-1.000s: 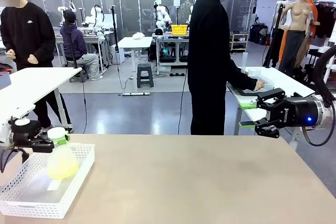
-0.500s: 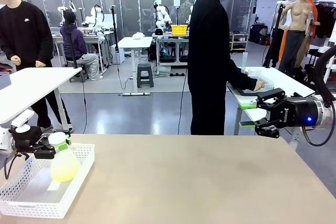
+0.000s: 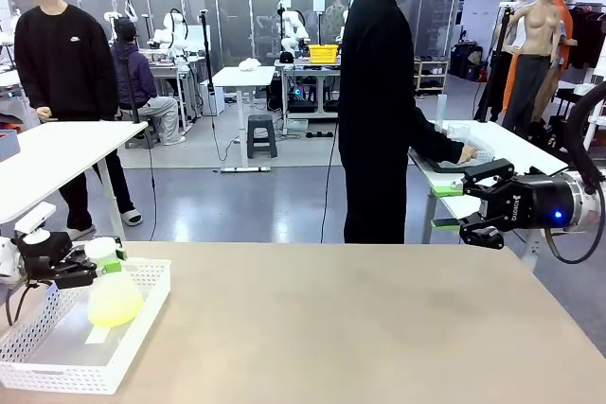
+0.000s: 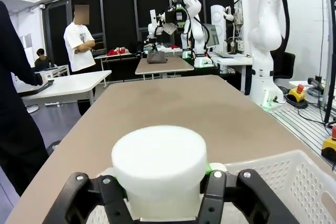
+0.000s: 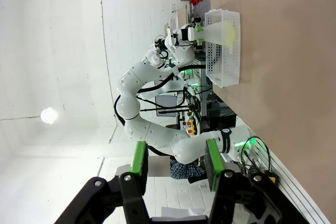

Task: Prepare the solutions needed for the experiment.
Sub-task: When the human places the Big flask in the center of the table, pick up the Big flask and place it in the left Organizing basket.

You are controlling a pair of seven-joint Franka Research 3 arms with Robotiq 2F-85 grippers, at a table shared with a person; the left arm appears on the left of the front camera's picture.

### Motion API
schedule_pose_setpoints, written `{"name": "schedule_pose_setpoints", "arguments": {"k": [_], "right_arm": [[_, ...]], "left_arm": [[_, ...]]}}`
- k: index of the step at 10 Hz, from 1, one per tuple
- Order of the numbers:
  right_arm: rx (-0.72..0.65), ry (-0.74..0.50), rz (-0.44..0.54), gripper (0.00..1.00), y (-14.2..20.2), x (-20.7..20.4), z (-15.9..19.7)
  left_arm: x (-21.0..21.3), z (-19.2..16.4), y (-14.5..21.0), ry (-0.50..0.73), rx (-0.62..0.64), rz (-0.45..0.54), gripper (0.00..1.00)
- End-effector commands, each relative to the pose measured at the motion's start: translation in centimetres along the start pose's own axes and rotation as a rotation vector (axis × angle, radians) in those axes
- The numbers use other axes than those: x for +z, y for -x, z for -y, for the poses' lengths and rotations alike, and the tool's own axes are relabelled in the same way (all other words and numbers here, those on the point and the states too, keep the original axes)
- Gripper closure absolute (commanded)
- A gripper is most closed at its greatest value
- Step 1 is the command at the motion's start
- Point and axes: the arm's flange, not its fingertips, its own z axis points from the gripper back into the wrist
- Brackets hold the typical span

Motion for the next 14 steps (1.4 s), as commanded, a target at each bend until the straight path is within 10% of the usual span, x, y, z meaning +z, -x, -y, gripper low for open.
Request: {"name": "schedule_pose_setpoints", "arguments": {"k": [1,5,14], "right_arm": [[0.01,-0.011,0.004,0.44,0.1,0.0,-0.2],[0.01,-0.011,0.004,0.44,0.1,0.0,-0.2],[0.01,-0.011,0.004,0.44,0.1,0.0,-0.2]], "left_arm": [[0.1,0.0,1.0,0.006,-0.032,-0.011,0.39],[1.3,0.2,0.7,-0.004,-0.009,-0.035,0.0],[2.2,0.3,0.6,-0.037,0.012,-0.03,0.0]]}}
